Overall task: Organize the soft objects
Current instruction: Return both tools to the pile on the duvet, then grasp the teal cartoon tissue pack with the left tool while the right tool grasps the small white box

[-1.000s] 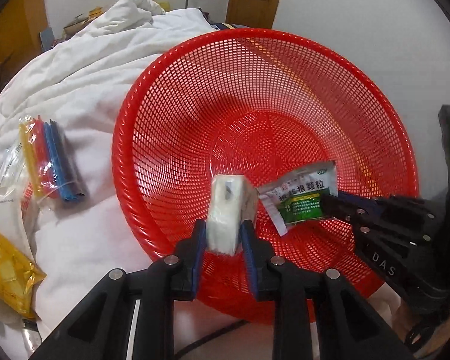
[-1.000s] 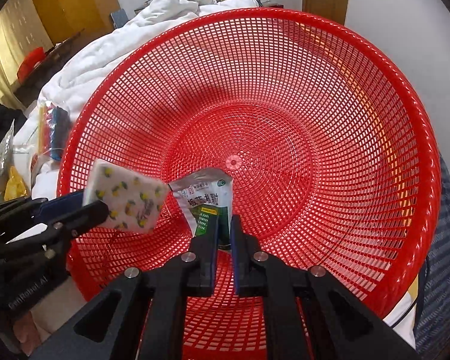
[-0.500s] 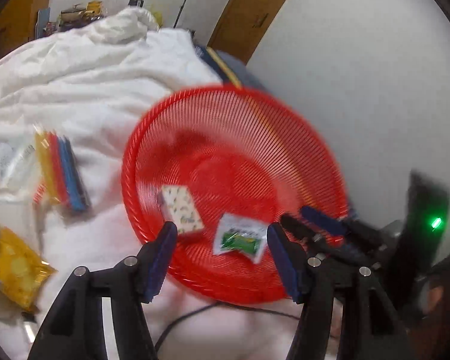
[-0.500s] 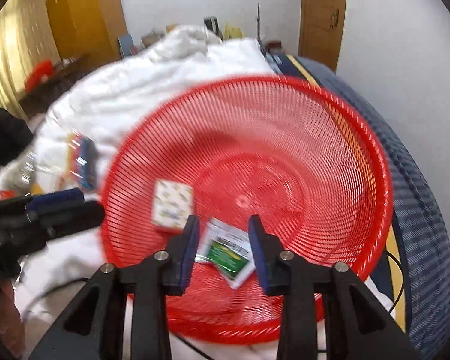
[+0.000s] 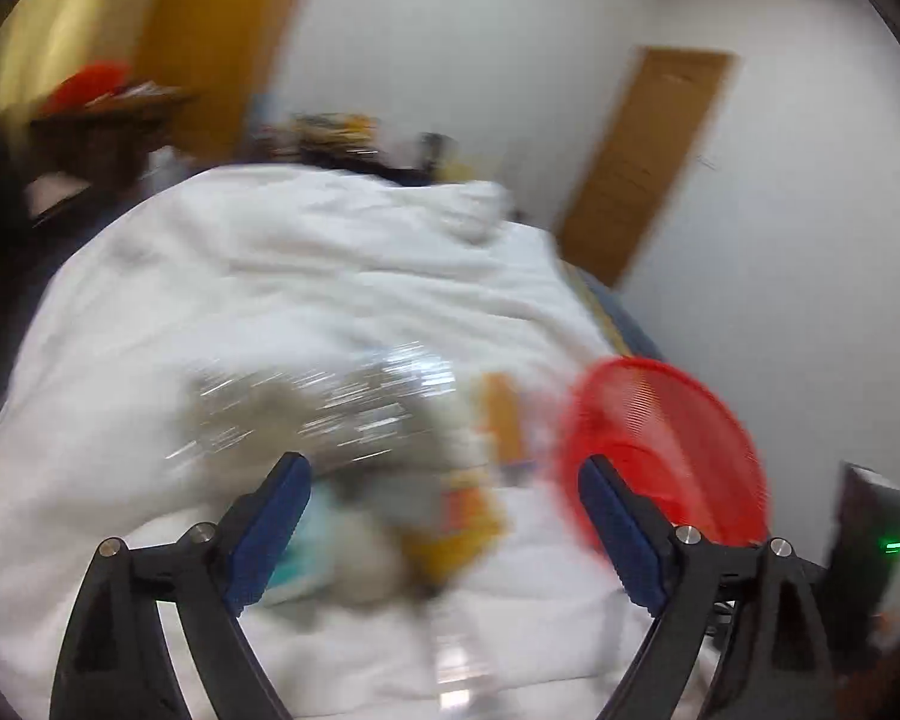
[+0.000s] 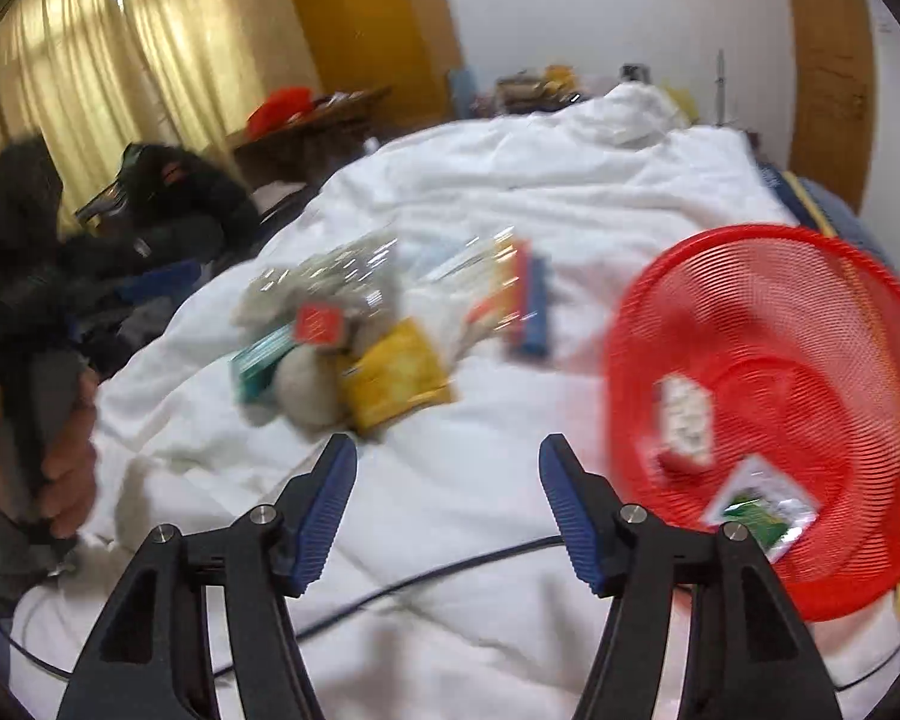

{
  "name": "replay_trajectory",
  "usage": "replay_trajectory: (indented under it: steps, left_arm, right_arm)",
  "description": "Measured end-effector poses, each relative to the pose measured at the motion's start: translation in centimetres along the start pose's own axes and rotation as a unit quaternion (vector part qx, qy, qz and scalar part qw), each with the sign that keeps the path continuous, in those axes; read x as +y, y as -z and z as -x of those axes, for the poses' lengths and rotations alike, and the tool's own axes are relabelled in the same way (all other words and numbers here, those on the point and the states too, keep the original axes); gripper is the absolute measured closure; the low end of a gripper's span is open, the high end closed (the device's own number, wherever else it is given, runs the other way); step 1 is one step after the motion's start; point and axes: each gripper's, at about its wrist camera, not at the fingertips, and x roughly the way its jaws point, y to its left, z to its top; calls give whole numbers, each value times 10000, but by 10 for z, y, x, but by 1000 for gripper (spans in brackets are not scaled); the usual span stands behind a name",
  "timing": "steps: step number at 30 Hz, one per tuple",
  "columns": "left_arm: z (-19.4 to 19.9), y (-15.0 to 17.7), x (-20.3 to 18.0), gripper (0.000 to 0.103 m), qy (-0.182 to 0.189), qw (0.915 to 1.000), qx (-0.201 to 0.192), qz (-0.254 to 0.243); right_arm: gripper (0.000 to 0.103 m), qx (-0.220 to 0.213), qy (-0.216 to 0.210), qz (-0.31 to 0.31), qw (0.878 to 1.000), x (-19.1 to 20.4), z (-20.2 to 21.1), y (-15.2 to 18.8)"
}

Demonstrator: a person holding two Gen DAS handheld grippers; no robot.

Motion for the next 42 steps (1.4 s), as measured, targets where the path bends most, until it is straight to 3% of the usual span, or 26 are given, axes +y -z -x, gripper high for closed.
replay_trajectory:
  steps: [4, 7, 10, 16, 20, 25, 26, 28, 29, 30, 37, 42]
  left_arm:
    - [-10, 21, 61, 10, -240, 9958, 162, 874]
    - [-16, 28, 84, 10, -103, 9895, 327, 1403]
    - [-23, 30, 80, 10, -73, 9892, 416, 1404]
    - [-29, 39, 77, 10, -78, 9894, 541, 1342]
    - [-28, 44, 81, 10, -55, 9885, 540, 1415]
    - [-33, 48, 86, 10, 27, 9859, 679, 1527]
    - [-35, 48, 87, 10, 38, 9856, 706, 1536]
    - [-38, 48, 87, 10, 44, 9854, 745, 1528]
    - [-38, 48, 87, 10, 58, 9856, 740, 1521]
    - [-39, 48, 88, 10, 71, 9856, 744, 1514]
    - [-52, 46, 88, 10, 85, 9842, 904, 1521]
    - [-66, 38, 88, 10, 160, 9821, 1057, 1553]
  right_arm:
    - [40, 250, -35, -26, 9997, 13, -19, -1]
    - [40, 507, -116, -116, 9986, 21, -30, -8]
    - [40, 696, -145, -92, 9974, 36, -37, -25]
    - [39, 867, 244, -181, 9958, 66, -75, -57]
    - [39, 734, 527, -387, 9952, 69, -91, -67]
    - [39, 723, 249, -593, 9953, 64, -104, -69]
    - [40, 636, 226, -604, 9959, 64, -105, -68]
    - [55, 486, 312, -649, 9962, 62, -106, -64]
    - [68, 524, 227, -727, 9957, 59, -109, -60]
    - [72, 565, 162, -786, 9952, 57, -111, -59]
    - [73, 276, -146, -851, 9959, 43, -86, -54]
    - [73, 36, -222, -365, 9991, 46, -54, -25]
